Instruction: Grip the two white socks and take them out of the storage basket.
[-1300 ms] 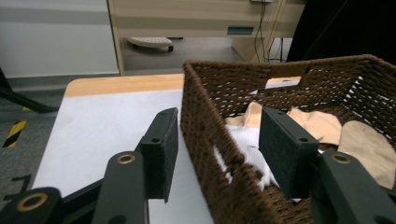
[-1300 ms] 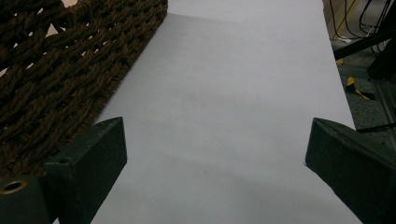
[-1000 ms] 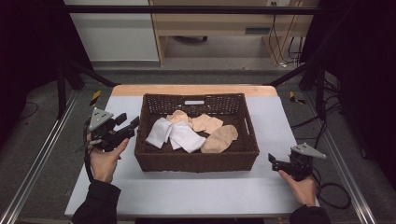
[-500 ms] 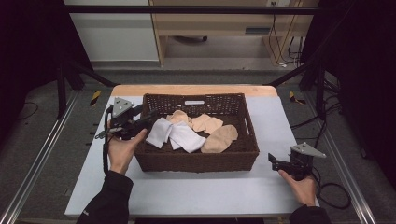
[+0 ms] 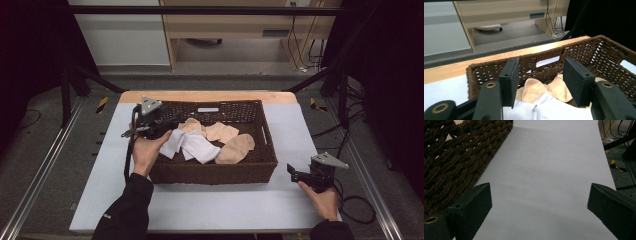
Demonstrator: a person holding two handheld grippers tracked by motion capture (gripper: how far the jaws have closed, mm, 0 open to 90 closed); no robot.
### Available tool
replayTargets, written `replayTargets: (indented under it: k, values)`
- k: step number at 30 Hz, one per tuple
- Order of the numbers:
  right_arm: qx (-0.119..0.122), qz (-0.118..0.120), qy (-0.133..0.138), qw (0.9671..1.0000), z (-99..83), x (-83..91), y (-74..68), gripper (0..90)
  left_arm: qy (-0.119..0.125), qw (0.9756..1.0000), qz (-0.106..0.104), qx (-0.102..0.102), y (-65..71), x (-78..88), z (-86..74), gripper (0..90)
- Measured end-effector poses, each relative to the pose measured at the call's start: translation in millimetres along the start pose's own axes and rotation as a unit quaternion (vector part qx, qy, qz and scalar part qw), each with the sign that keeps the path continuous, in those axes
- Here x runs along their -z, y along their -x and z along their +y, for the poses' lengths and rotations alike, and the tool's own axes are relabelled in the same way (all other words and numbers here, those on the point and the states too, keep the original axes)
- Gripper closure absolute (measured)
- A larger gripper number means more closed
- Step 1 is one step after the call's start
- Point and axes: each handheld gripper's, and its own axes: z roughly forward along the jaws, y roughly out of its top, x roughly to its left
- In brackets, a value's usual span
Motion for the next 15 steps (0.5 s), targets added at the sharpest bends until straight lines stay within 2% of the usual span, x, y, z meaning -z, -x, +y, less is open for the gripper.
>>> replayTargets:
  k: [11,15]
  values:
    - [-0.001,0.0,-0.001,1.0,0.2,0.2,0.6,5.8,-0.047,0.9987,0.02,0.001,6.6,-40.4,-10.1,41.7]
    - [-0.002,0.001,-0.002,1.0,0.5,0.0,0.7,5.8,-0.054,0.9982,0.026,-0.002,8.4,-49.8,-14.7,40.3]
